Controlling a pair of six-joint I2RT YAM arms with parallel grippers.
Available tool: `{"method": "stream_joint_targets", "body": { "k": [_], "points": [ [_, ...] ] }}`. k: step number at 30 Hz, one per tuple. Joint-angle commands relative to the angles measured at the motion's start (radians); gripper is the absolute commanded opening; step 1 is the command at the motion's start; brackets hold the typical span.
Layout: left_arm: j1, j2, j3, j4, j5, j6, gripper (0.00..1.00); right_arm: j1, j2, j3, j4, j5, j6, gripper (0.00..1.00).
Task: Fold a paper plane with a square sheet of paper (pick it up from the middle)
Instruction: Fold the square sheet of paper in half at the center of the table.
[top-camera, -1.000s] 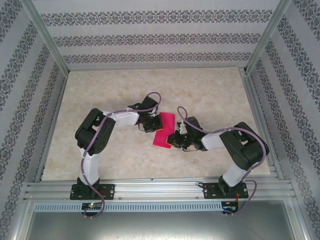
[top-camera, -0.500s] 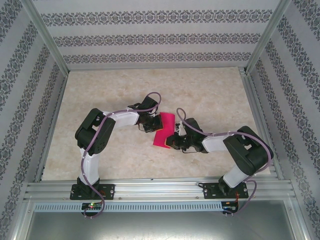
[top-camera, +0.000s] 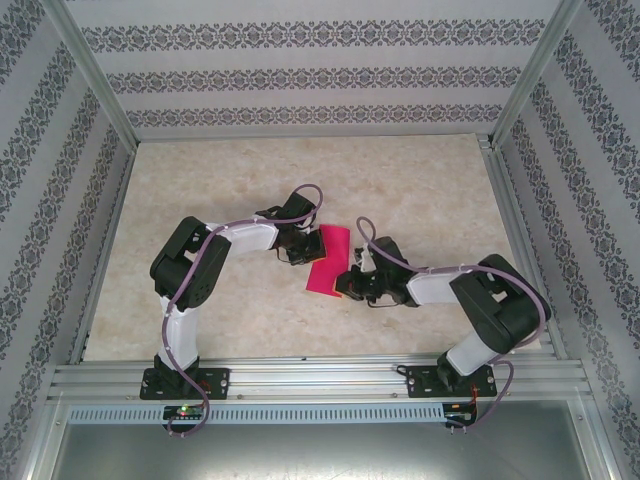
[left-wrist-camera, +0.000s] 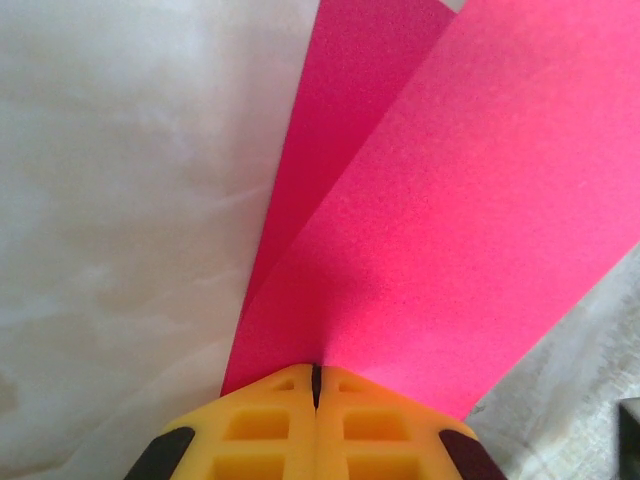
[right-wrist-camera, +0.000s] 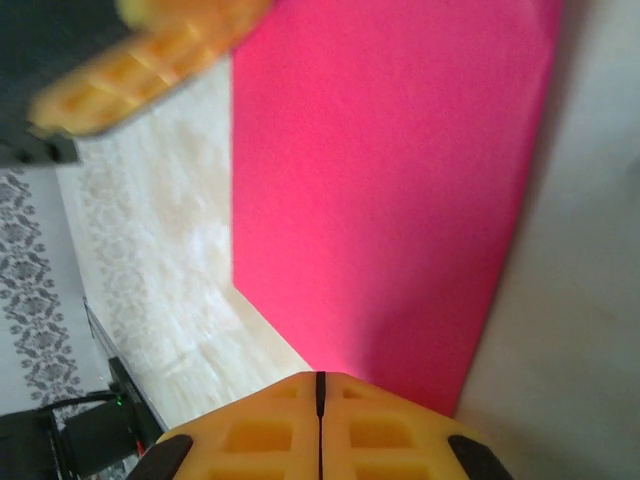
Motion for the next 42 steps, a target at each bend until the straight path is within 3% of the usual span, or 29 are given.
{"method": "stream_joint_targets", "body": {
  "k": [1, 10, 21, 31, 42],
  "points": [
    [-0.015, 0.045, -0.015, -0.097, -0.046, 0.031, 0.00, -0.053, -0.043, 0.075, -0.043, 0.019, -0.047, 0.06],
    [-0.015, 0.051, -0.009, -0.098, -0.041, 0.030, 0.00, -0.098, 0.093, 0.216, -0.088, 0.028, -0.109, 0.07],
    [-0.015, 0.057, -0.004, -0.104, -0.042, 0.031, 0.00, -0.108, 0.221, 0.181, -0.062, 0.086, -0.126, 0.07],
    [-0.015, 0.055, -0.006, -0.112, -0.046, 0.037, 0.00, -0.138, 0.099, 0.235, -0.092, 0.023, -0.108, 0.09],
    [-0.015, 0.055, -0.001, -0.123, -0.052, 0.045, 0.00, -0.163, 0.235, 0.306, -0.115, 0.034, -0.156, 0.07]
  ]
}}
